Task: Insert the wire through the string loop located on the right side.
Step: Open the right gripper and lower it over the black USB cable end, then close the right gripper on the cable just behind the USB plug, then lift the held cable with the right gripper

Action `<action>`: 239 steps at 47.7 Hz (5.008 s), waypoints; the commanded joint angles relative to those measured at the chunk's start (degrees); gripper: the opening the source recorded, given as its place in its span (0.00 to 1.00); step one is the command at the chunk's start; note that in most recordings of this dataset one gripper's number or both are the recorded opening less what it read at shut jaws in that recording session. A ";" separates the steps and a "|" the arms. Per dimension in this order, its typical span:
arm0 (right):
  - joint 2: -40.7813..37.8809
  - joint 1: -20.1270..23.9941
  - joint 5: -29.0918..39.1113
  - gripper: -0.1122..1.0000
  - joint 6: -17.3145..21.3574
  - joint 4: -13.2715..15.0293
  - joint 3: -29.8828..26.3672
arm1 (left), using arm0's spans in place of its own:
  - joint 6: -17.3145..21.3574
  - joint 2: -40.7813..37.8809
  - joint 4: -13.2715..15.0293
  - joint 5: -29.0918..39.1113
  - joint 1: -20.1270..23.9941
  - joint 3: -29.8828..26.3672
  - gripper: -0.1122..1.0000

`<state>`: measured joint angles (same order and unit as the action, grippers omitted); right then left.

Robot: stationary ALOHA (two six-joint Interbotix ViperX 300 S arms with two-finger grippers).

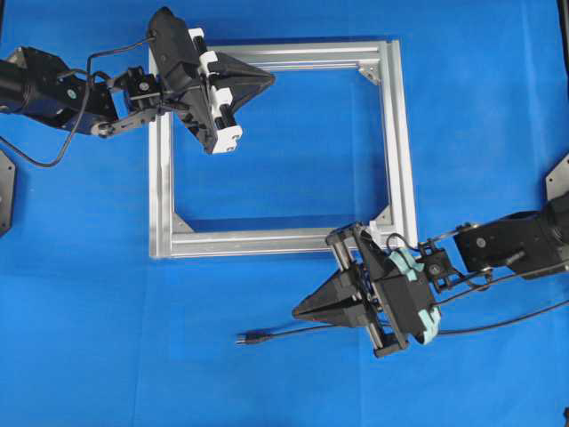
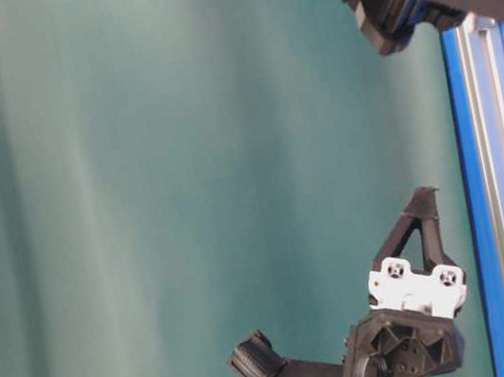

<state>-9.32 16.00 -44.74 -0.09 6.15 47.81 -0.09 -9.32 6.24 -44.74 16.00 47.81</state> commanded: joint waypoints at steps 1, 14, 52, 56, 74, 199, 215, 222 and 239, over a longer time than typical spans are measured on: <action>2.29 0.88 -0.09 0.10 0.44 0.00 -1.14 | 0.26 1.85 -1.05 0.70 0.00 -0.62 0.11; 2.46 1.85 5.19 0.05 1.93 -0.18 -2.64 | 0.18 1.85 -1.05 1.49 0.18 -0.53 0.11; 1.41 3.78 5.98 0.87 7.21 -3.87 -2.90 | 0.18 1.93 -1.05 1.41 0.97 -0.70 0.11; 1.05 3.87 5.98 0.81 7.21 -4.66 -3.16 | 0.18 1.93 -1.05 1.32 1.05 -0.79 0.11; -9.23 4.13 5.19 0.83 7.21 -13.10 -7.12 | 0.00 1.93 -1.05 1.32 1.23 -0.53 0.11; 6.77 4.92 22.94 0.07 3.60 -15.21 -7.38 | -0.26 2.64 -1.05 1.76 1.23 -0.79 0.11; 6.68 4.92 22.94 0.07 3.60 -15.21 -7.38 | -0.44 2.72 -1.14 1.76 1.23 -0.62 0.11; 6.77 4.92 22.94 0.07 3.52 -15.21 -7.47 | -0.44 2.72 -1.05 1.76 1.23 -0.70 0.11; 6.86 4.92 22.94 0.07 3.60 -15.21 -7.21 | -0.44 2.72 -1.05 1.76 1.23 -0.62 0.11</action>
<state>-4.04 20.74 -21.62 3.43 -9.23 41.04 -0.44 -8.35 5.27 -42.71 17.05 47.81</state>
